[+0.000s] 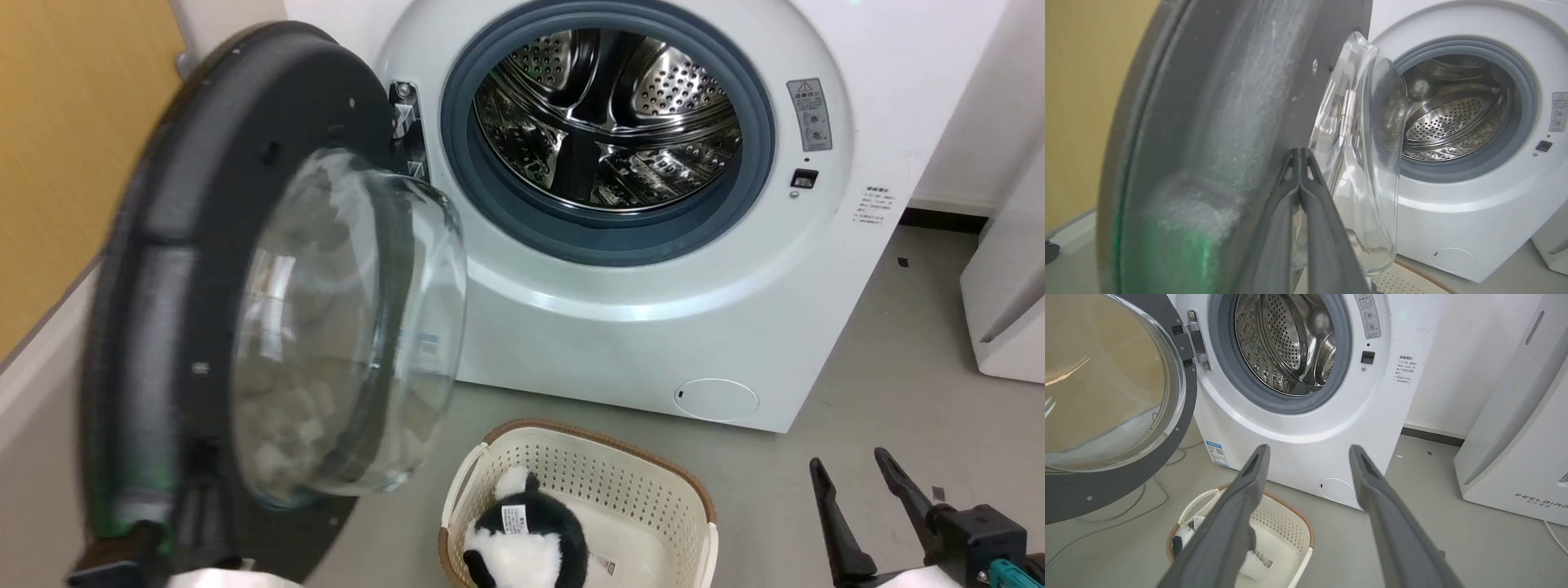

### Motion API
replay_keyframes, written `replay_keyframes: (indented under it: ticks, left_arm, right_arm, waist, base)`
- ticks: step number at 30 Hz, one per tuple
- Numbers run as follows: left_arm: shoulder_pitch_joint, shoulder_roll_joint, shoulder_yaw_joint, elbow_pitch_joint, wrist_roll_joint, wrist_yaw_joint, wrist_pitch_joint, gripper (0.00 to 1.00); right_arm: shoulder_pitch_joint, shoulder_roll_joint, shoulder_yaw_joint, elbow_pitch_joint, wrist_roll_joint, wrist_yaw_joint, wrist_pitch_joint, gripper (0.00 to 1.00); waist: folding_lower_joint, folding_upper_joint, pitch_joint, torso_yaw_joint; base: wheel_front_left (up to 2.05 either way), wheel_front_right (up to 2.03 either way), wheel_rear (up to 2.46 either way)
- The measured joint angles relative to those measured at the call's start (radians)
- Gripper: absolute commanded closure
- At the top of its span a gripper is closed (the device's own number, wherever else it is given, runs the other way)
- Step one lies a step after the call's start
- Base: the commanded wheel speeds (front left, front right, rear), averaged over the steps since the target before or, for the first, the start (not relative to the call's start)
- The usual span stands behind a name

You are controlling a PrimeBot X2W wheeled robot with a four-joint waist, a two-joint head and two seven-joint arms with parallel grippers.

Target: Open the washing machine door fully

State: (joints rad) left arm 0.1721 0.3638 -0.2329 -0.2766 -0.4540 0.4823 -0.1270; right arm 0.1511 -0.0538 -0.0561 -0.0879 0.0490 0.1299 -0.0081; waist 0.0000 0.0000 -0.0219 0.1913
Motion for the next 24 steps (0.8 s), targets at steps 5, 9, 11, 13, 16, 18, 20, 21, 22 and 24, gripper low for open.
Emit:
replay_keyframes:
  ticks: [5,9,11,13,16,18,20,21,22,24]
  left_arm:
    - [-0.033,0.030,0.112,0.140,-0.050,-0.029,-0.076,1.00]
    - [-0.094,0.050,0.160,0.239,-0.077,-0.076,-0.103,1.00]
    - [-0.125,0.063,0.181,0.286,-0.085,-0.099,-0.111,1.00]
    - [-0.162,0.073,0.208,0.348,-0.101,-0.127,-0.118,1.00]
    - [-0.219,0.102,0.259,0.459,-0.134,-0.181,-0.122,1.00]
    - [-0.253,0.118,0.289,0.516,-0.147,-0.210,-0.125,1.00]
    - [-0.283,0.127,0.313,0.562,-0.149,-0.232,-0.129,1.00]
    - [-0.296,0.129,0.322,0.581,-0.151,-0.243,-0.129,1.00]
    - [-0.307,0.130,0.334,0.602,-0.153,-0.254,-0.129,1.00]
    - [-0.326,0.133,0.358,0.631,-0.151,-0.275,-0.129,1.00]
  right_arm:
    - [0.005,0.000,0.010,-0.023,0.001,0.000,0.014,0.00]
    - [0.004,0.000,0.012,-0.032,0.002,0.000,0.016,0.00]
    - [0.004,0.000,0.014,-0.037,0.004,0.000,0.017,0.00]
    - [0.004,0.000,0.015,-0.040,0.005,0.000,0.020,0.00]
    - [0.004,0.000,0.022,-0.045,0.005,0.000,0.021,0.00]
    - [0.002,0.000,0.026,-0.045,0.005,0.000,0.021,0.00]
    - [-0.002,0.000,0.026,-0.048,0.006,0.000,0.014,0.00]
    - [-0.005,0.000,0.026,-0.048,0.008,0.000,0.010,0.00]
    - [-0.009,0.000,0.026,-0.048,0.012,0.000,0.006,0.00]
    - [-0.013,0.000,0.027,-0.047,0.012,0.000,0.005,0.00]
  waist:
    - [0.0000,0.0000,0.013,-0.004]
    - [0.0000,0.0000,0.021,-0.009]
    - [0.0000,0.0000,0.026,-0.014]
    - [0.0000,0.0000,0.031,-0.017]
    - [0.0001,0.0000,0.042,-0.027]
    - [0.0001,0.0000,0.052,-0.034]
    - [0.0001,0.0000,0.061,-0.040]
    - [0.0001,0.0000,0.066,-0.043]
    - [0.0001,0.0000,0.070,-0.045]
    - [0.0001,0.0000,0.076,-0.048]
  base:
    - [0.00,0.00,0.00]
    - [0.00,0.00,0.00]
    - [0.00,0.00,0.00]
    - [0.00,0.00,0.00]
    - [0.00,0.00,0.00]
    - [0.00,0.00,0.00]
    - [0.00,0.00,0.00]
    - [0.00,0.00,0.00]
    - [0.00,0.00,0.00]
    - [0.00,0.00,0.00]
